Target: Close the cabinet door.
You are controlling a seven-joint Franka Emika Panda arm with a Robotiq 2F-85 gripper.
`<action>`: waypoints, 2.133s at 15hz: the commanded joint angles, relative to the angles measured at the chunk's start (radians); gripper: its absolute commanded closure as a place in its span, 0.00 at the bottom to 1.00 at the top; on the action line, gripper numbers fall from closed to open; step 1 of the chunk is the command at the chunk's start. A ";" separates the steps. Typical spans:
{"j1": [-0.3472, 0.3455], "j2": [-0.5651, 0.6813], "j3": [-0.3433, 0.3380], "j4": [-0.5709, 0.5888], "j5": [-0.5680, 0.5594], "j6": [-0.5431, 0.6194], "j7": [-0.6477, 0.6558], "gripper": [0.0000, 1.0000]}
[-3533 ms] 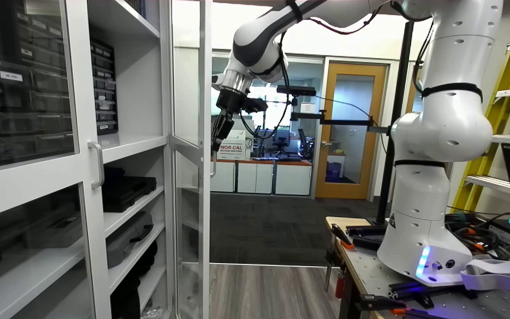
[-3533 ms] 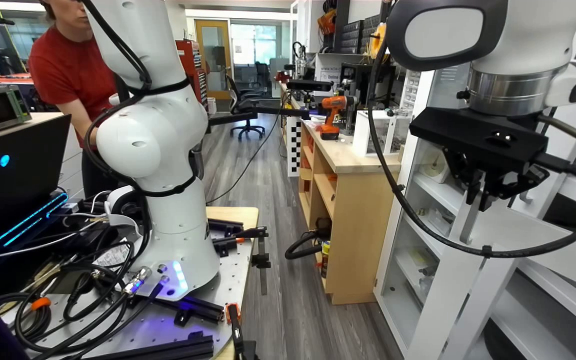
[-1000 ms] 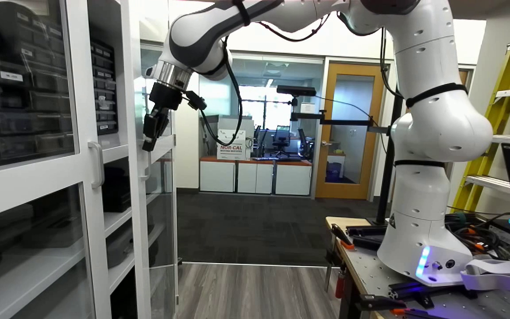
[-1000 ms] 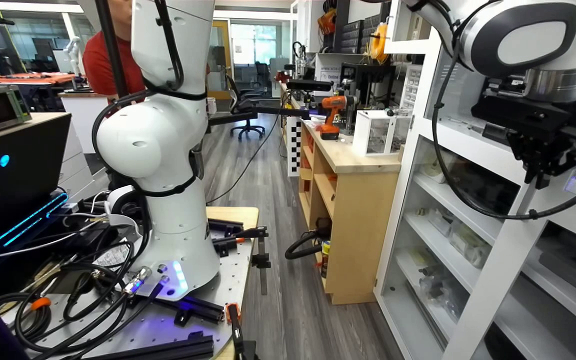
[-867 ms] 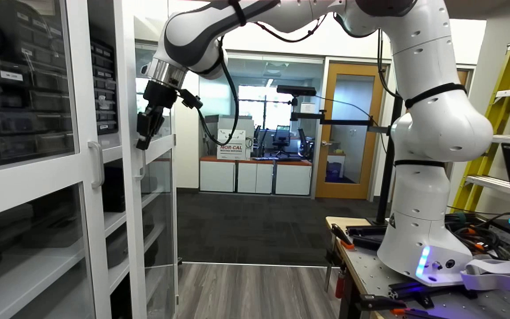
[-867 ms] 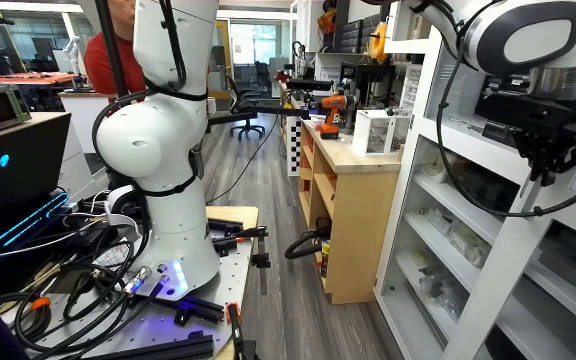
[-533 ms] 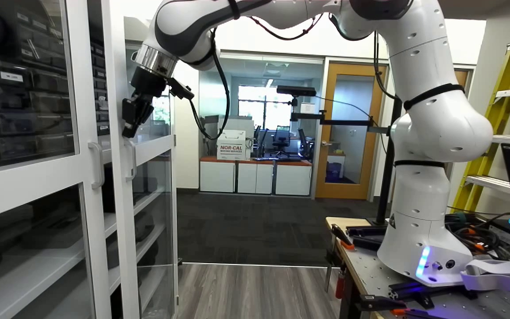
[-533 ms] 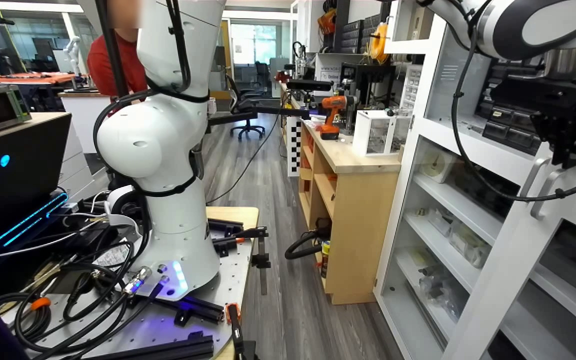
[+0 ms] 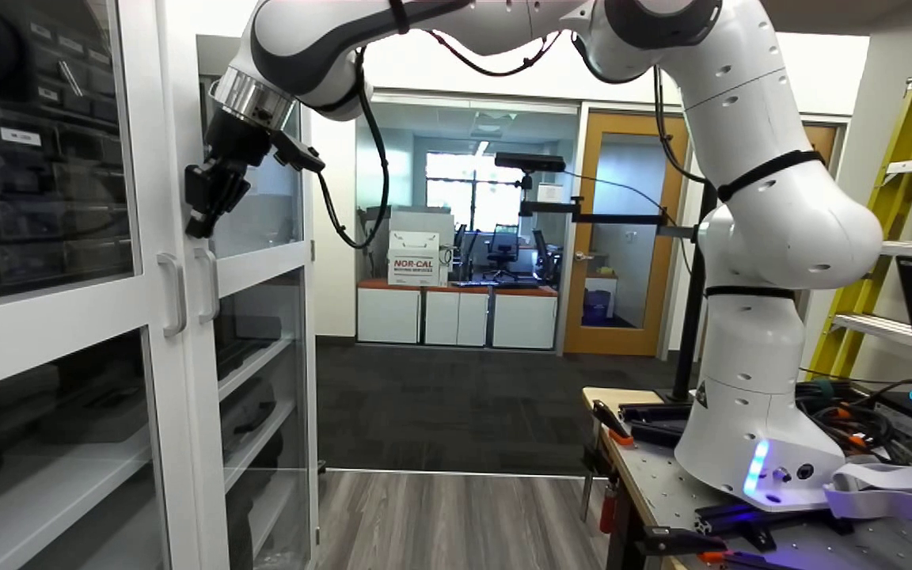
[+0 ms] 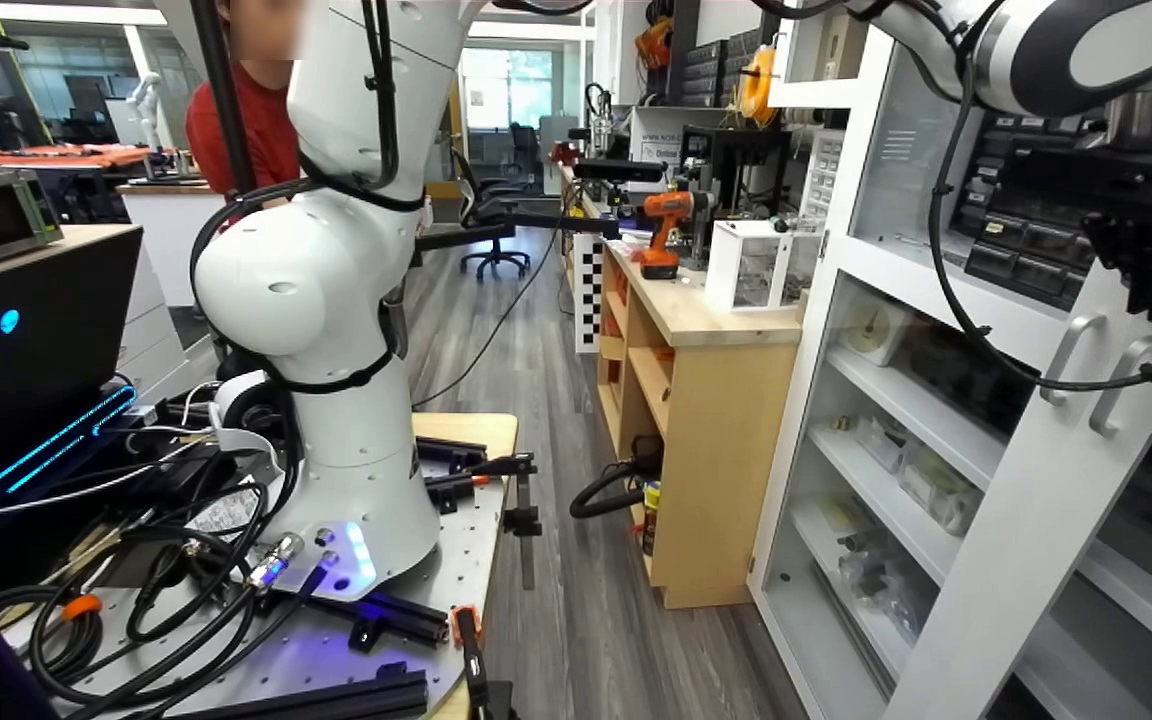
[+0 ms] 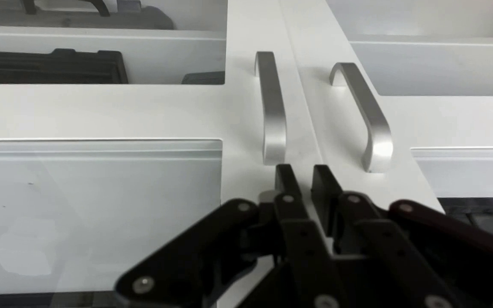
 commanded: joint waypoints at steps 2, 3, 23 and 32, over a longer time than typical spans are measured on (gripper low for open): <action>0.004 0.065 0.011 0.105 -0.024 -0.040 0.045 0.96; 0.004 0.064 0.011 0.106 -0.026 -0.050 0.047 0.96; 0.016 -0.186 -0.030 -0.231 -0.141 -0.113 0.170 0.00; 0.008 -0.203 -0.021 -0.255 -0.116 -0.129 0.167 0.00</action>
